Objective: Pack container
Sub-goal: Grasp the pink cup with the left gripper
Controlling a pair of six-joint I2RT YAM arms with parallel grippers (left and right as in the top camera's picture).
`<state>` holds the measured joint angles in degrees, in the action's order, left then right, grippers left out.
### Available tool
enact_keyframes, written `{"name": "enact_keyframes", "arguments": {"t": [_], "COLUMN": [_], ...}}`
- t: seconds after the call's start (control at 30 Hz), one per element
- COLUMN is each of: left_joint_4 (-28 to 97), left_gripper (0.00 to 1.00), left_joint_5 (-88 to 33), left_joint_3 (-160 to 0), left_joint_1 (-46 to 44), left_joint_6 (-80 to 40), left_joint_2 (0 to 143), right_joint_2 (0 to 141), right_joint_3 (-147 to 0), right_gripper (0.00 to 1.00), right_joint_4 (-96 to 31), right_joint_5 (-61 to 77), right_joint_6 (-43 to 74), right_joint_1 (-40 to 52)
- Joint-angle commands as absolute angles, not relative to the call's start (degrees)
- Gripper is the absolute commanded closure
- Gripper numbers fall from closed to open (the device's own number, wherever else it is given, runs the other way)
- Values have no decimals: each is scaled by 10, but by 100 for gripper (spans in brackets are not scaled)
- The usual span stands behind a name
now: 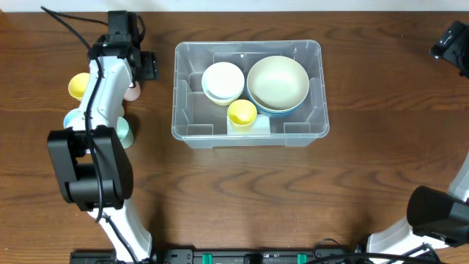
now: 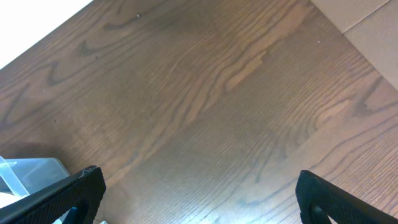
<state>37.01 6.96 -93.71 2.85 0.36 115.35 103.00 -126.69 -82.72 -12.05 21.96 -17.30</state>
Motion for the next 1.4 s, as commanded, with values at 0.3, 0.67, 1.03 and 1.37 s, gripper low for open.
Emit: {"name": "enact_keyframes", "arguments": {"t": [0.3, 0.67, 1.03, 1.37], "left_joint_4": [388, 416, 452, 527], "left_gripper": [86, 94, 94, 94], "left_joint_5": [75, 75, 11, -84], "left_joint_3": [-939, -939, -939, -939], "left_joint_1": [34, 23, -39, -182], "left_joint_6": [-11, -23, -68, -34], "left_joint_2": [1212, 1157, 939, 903], "right_joint_2": [1019, 1019, 1019, 1019], "right_joint_3": [-1273, -1273, -1273, -1273], "right_gripper": [1, 1, 1, 1], "right_joint_4": [-828, -828, -828, -828], "right_joint_5": [-124, -124, -124, -124], "right_joint_6": [227, 227, 227, 227], "right_joint_1": [-175, -175, -175, -175]}}
